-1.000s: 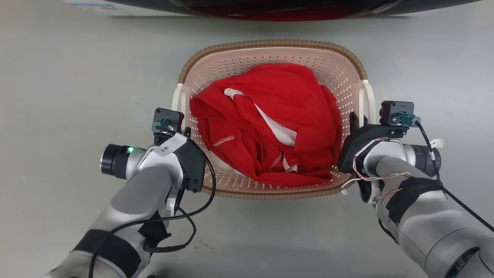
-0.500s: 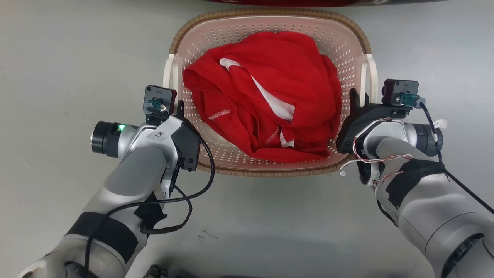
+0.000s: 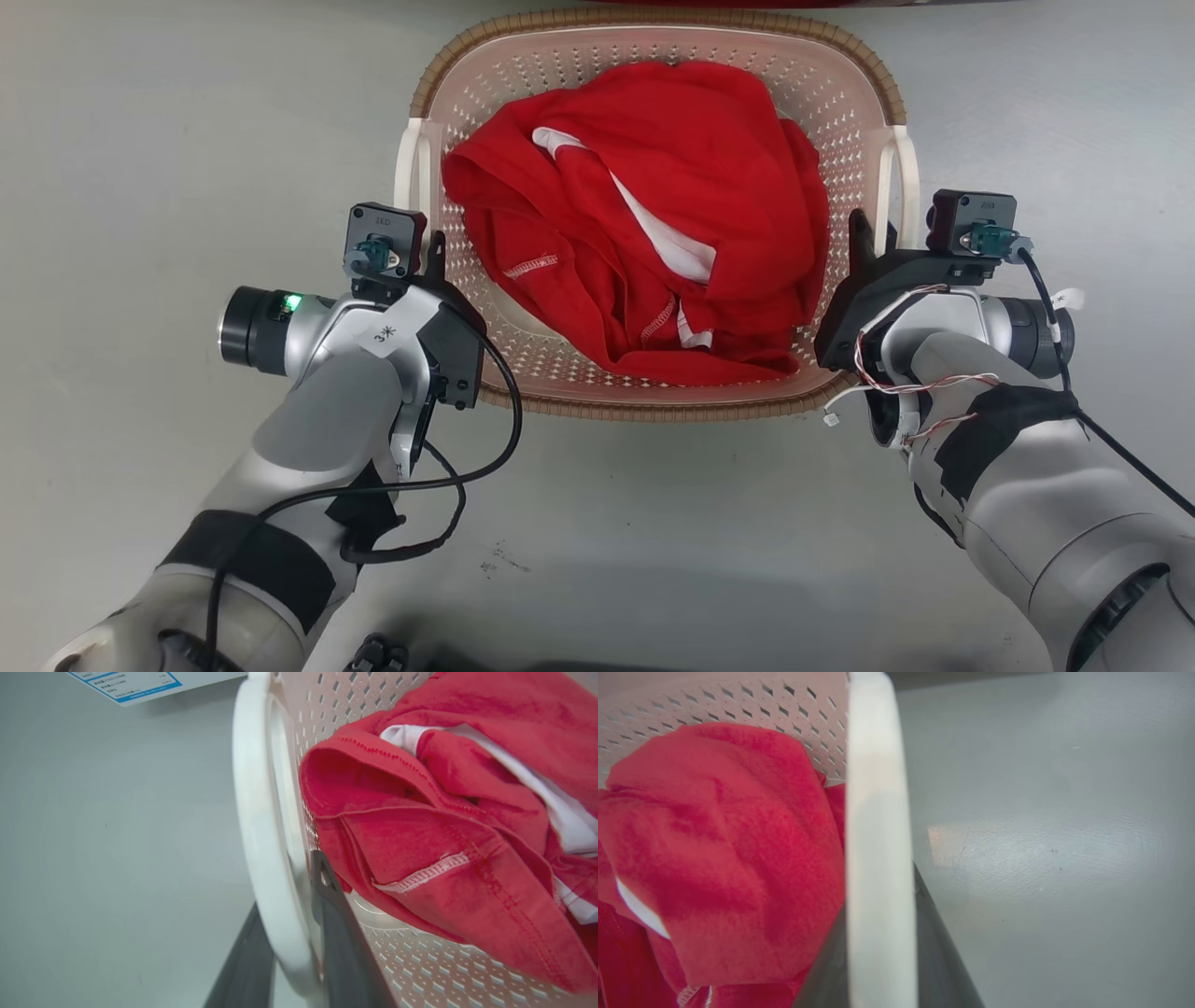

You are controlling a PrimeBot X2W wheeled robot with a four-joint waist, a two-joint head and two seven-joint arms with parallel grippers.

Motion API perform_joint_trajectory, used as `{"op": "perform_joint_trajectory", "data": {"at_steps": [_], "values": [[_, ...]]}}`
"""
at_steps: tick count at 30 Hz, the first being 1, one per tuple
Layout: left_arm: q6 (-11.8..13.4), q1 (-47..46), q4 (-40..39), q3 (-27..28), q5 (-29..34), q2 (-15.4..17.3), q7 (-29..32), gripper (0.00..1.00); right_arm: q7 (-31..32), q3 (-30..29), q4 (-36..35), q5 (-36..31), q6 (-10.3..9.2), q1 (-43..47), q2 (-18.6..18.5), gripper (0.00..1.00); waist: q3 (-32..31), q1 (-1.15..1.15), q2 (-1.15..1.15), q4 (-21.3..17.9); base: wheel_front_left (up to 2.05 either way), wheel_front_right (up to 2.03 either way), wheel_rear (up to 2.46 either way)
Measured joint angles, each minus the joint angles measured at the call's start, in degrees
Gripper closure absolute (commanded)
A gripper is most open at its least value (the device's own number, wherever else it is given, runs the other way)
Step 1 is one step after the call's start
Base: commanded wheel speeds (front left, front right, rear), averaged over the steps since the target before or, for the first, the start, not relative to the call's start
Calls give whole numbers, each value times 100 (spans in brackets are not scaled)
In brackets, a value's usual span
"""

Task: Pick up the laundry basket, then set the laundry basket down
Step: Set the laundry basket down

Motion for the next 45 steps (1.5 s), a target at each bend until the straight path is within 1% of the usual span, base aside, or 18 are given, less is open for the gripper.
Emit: {"op": "perform_joint_trajectory", "data": {"at_steps": [3,5,6,7,8,9,10,11,25,36,42,45], "values": [[4,-12,13,-4,0,-4,-26,100,-2,0,1,0,0,0,0,79,3,0,0,-3,0,0,0],[4,-16,30,-8,0,-7,-62,100,-2,2,7,0,0,0,1,65,4,0,-1,-4,0,0,0],[7,-23,37,-8,0,-11,-81,95,-2,4,9,0,1,0,2,53,4,0,-1,-5,0,0,0],[7,-27,43,-8,0,-15,-109,66,-3,4,10,0,1,0,9,25,4,0,-1,-6,0,0,0],[7,-34,52,-7,0,-20,-109,57,-5,4,10,0,1,0,13,0,2,0,-1,-6,0,0,0],[7,-35,59,-8,-1,-29,-109,44,-8,4,9,0,2,0,19,0,1,0,-1,-7,0,0,0],[7,-35,63,-8,-7,-47,-110,2,-9,4,4,0,14,0,38,0,-1,0,-1,-7,0,0,0],[7,-35,63,-7,-8,-70,-114,0,-10,4,1,0,37,-1,69,0,-5,0,-1,-6,0,0,0],[47,-20,146,25,-75,-104,-235,0,-52,9,143,-4,49,1,102,0,-152,0,-1,0,0,0,0],[47,21,176,109,-158,-104,-412,0,-57,0,188,-10,49,2,103,0,-499,0,-1,-51,0,0,0],[47,20,214,172,-157,-104,-557,0,-58,-18,191,-130,49,-6,107,0,-704,0,-1,-100,0,0,0],[47,20,192,186,-148,-97,-583,0,-58,-164,196,-151,49,-6,111,0,-837,0,-1,-137,0,0,0]]}}
